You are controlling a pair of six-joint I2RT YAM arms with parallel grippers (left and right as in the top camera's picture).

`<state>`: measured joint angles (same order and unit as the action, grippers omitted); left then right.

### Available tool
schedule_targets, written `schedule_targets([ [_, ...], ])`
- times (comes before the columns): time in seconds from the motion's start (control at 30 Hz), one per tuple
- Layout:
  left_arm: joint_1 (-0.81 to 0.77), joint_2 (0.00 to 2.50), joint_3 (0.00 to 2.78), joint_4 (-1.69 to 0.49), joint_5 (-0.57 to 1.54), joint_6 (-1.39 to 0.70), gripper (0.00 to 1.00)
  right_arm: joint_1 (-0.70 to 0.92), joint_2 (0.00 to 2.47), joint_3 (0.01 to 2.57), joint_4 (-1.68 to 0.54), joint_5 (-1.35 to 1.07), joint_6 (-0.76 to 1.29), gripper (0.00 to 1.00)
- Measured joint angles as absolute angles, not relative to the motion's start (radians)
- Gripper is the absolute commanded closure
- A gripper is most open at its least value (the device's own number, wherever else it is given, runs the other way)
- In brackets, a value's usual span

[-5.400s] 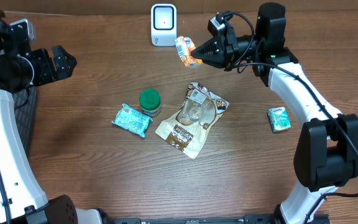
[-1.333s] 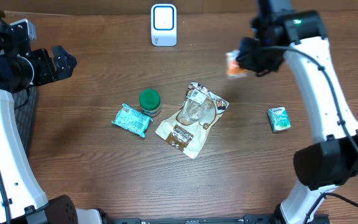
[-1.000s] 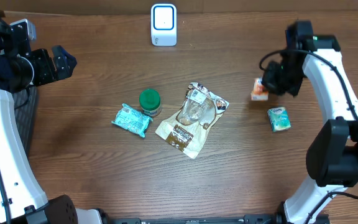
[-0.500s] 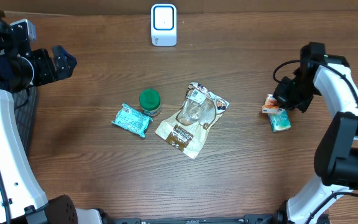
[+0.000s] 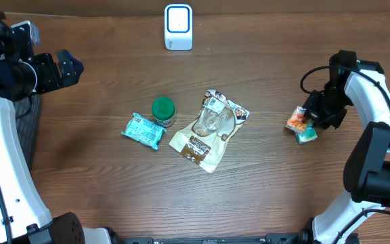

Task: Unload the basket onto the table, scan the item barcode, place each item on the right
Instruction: 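Carry the orange pack right and place it beside the teal pack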

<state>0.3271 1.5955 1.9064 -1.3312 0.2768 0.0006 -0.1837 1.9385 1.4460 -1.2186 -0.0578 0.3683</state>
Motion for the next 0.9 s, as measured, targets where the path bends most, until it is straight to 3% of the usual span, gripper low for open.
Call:
schedule_targets([
  [0.1,0.327,1.596,1.906,-1.331,0.277,0.001,0.0,-0.184,1.938,1.446,-1.208,-0.039,0.372,0.56],
  [0.4,0.327,1.596,1.906,-1.331,0.277,0.001,0.0,-0.179,1.938,1.443,-1.217,-0.05,0.384,0.54],
  [0.9,0.327,1.596,1.906,-1.331,0.277,0.001,0.0,-0.15,1.903,1.262,-1.033,-0.087,0.426,0.65],
])
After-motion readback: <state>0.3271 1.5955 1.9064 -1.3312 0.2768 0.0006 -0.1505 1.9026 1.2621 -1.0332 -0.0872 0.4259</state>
